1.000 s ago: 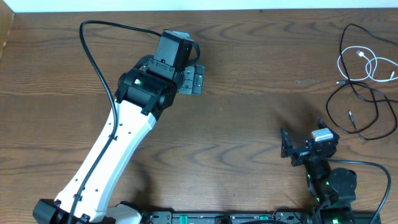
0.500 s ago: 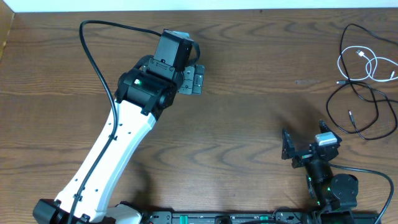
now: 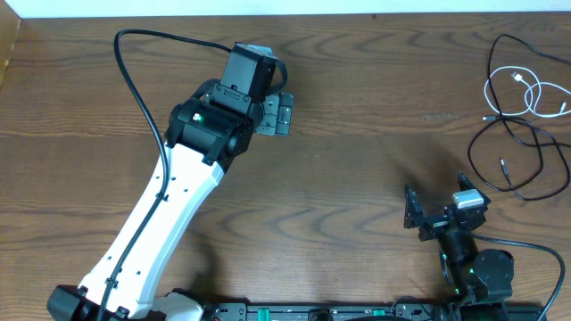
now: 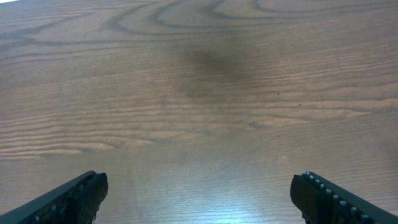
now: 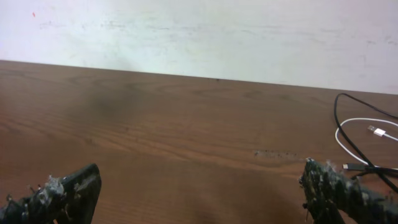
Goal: Untangle cables
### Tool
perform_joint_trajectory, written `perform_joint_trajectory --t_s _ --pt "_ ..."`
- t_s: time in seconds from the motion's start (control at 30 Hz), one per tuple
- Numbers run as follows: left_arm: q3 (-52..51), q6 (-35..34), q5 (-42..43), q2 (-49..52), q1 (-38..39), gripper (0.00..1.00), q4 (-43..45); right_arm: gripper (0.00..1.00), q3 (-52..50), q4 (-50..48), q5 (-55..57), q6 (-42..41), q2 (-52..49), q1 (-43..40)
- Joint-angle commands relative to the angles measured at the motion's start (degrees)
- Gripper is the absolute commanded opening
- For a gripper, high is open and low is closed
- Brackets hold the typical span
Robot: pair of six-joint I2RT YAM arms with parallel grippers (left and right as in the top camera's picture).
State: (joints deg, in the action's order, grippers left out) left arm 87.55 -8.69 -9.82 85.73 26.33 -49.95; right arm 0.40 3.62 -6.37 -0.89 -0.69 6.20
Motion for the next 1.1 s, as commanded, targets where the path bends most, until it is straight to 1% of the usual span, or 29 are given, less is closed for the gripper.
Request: perform_joint_trajectory --t_s 0.0,0.23,0.33,0.4,0.47,0.57,0.63,0.8,0.93,1.07 --pt "0.11 0.96 -0.94 0.15 -0.28 0.99 -0.17 0.99 -0.09 0.24 0.26 -0.79 0.20 0.33" --pt "-0.07 1.05 -1.01 0.00 -0.55 0.99 -0.94 0.99 -0.09 0.24 0.24 -0.79 0.20 0.33" --pt "-1.55 0.98 -0.68 -2.73 -2.01 0.99 -0.96 0.99 -0.09 0.24 0.24 -0.79 0.20 0.33" --pt "-3.06 0.24 1.57 -4.83 -4.11 0.99 0.33 0.99 -0.09 0.24 0.24 -0.79 0.20 0.33" --pt "-9.09 0.26 9.88 -10.67 -9.62 0.99 9.33 0.99 -0.09 0.24 0.24 -0.79 0.20 0.33" --pt "-17.81 0.24 16.50 -17.42 -14.95 0.99 19.50 0.99 -0.09 0.24 0.24 -0.79 0.20 0.33" --pt "-25.07 0.20 19.17 -22.97 -18.40 0.99 26.99 0.99 -0.09 0.24 0.24 -0.79 0.20 0.33" --pt "-42.45 0.04 19.47 -36.72 -24.37 0.99 41.00 0.99 -0.09 0.24 0.24 -0.79 0.20 0.33" --pt "-52.83 0.07 18.93 -45.55 -27.04 0.99 46.36 0.99 -0.09 0.24 0.24 -0.79 0.20 0.33" --pt "-63.56 0.07 14.84 -55.10 -28.04 0.99 49.68 0.99 -0.09 0.24 0.24 -0.79 0.20 0.33"
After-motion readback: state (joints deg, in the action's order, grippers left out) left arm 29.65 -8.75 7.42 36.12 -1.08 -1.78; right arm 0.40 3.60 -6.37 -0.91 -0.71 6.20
